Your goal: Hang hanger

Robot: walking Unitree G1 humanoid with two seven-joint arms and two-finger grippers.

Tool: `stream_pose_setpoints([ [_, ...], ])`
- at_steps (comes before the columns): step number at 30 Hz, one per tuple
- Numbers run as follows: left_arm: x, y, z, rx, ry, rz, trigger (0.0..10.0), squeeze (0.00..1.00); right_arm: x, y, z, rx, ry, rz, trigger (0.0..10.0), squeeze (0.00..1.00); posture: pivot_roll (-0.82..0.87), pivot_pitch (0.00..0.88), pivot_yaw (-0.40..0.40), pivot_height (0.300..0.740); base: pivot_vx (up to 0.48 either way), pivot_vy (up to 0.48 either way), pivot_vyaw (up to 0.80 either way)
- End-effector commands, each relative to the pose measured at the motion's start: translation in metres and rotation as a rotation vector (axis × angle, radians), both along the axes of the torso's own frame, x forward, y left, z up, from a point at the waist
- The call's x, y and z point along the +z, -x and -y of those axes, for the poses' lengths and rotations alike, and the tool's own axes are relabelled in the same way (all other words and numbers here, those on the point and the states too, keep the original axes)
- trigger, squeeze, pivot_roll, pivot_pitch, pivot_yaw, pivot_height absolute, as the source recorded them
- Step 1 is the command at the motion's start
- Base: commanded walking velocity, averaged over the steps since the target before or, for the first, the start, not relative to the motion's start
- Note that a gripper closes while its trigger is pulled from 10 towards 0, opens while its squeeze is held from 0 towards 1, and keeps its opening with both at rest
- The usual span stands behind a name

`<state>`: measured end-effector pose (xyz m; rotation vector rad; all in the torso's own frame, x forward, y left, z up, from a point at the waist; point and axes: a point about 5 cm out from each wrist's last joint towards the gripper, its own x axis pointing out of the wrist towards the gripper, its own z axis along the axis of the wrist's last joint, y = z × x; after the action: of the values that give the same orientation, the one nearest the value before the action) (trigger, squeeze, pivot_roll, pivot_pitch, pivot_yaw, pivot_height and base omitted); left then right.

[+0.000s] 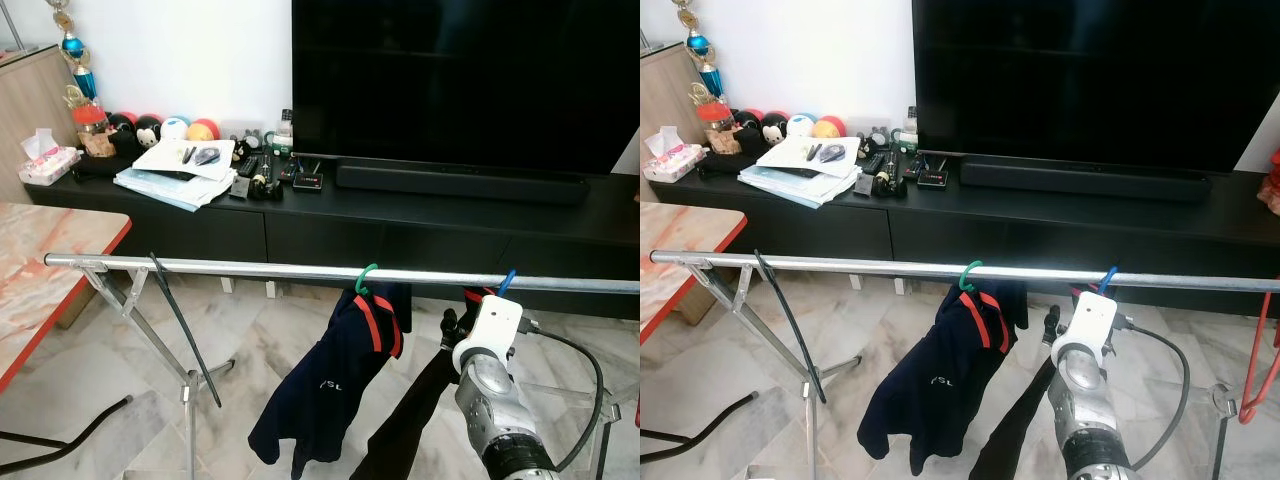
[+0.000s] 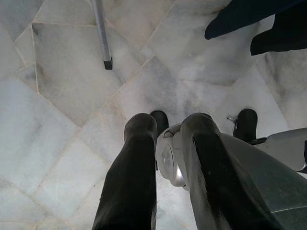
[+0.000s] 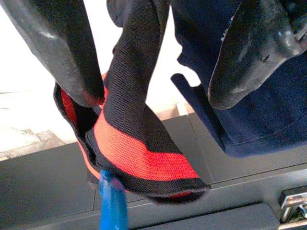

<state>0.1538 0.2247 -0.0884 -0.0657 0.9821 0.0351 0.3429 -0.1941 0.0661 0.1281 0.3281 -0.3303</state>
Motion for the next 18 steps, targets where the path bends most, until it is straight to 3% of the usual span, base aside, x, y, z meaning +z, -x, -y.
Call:
stream_pose_setpoints([
  [1, -0.001, 0.003, -0.001, 0.010, 0.000, -0.007, 10.0, 0.00, 0.005, -0.004, 0.001, -0.009, 0.004, 0.015, 10.0, 0.00, 0.12, 0.000, 0.011, 0.740, 0.000, 0.000, 0.00],
  [9, -0.001, 0.004, -0.001, 0.012, 0.003, -0.005, 10.0, 0.00, 0.013, -0.011, 0.008, -0.036, 0.020, 0.021, 10.0, 0.00, 0.12, 0.000, 0.010, 0.740, 0.000, 0.000, 0.00],
  [18, -0.001, 0.004, -0.001, 0.014, 0.005, -0.007, 10.0, 0.00, 0.001, -0.008, 0.008, -0.097, -0.131, -0.052, 10.0, 0.00, 0.13, 0.000, 0.011, 0.740, 0.000, 0.000, 0.00],
])
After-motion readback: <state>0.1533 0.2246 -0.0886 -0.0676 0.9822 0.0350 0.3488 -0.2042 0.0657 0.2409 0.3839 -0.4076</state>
